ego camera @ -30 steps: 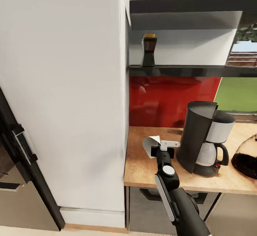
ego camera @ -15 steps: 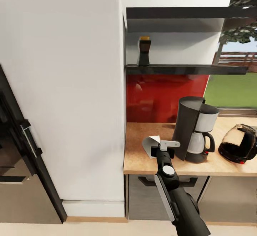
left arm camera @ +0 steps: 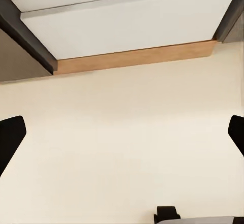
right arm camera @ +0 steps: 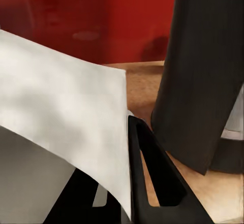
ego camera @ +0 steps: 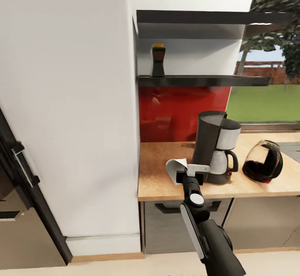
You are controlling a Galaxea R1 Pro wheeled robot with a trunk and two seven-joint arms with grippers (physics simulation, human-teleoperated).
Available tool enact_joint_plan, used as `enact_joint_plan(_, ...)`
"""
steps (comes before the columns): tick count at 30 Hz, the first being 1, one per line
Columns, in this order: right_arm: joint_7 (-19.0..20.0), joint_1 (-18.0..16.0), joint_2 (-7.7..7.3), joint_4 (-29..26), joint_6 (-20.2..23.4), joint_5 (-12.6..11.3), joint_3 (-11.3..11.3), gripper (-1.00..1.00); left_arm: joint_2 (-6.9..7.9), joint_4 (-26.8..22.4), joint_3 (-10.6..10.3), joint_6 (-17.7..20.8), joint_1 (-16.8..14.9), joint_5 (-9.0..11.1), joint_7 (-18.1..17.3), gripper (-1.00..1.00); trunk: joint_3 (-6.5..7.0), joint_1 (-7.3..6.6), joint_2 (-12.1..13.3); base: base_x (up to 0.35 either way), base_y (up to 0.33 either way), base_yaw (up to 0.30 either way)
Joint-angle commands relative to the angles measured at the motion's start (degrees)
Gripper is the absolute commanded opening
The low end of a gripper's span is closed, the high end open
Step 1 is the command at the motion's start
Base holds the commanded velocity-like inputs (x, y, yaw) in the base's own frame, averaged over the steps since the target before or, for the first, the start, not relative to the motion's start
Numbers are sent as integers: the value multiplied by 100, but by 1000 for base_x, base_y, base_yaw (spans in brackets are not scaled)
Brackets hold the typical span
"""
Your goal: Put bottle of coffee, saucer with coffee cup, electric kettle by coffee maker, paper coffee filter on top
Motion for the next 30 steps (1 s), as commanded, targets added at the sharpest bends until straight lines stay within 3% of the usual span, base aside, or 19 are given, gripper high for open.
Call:
enact_joint_plan(1,-25,-6,0,-3,36,2,10,-100,-4,3,48,-21,-3,-50,-30,100,-11,3,-11,-1,0,-259)
enact_joint_plan(13,-29,-6,0,-3,36,2,10,-100,3,12,56,-77,30,-50,-29,100,-11,3,-11,-134,-92,-242)
enact_joint_plan(20,-30,-6,0,-7,36,2,10,-100,2,27,57,-89,33,-50,-29,100,-11,3,-11,-195,-197,-32)
enact_joint_plan(30,-30,-6,0,-12,37,2,10,-100,11,49,56,-83,31,-50,-29,100,-11,3,-11,-24,-139,-1)
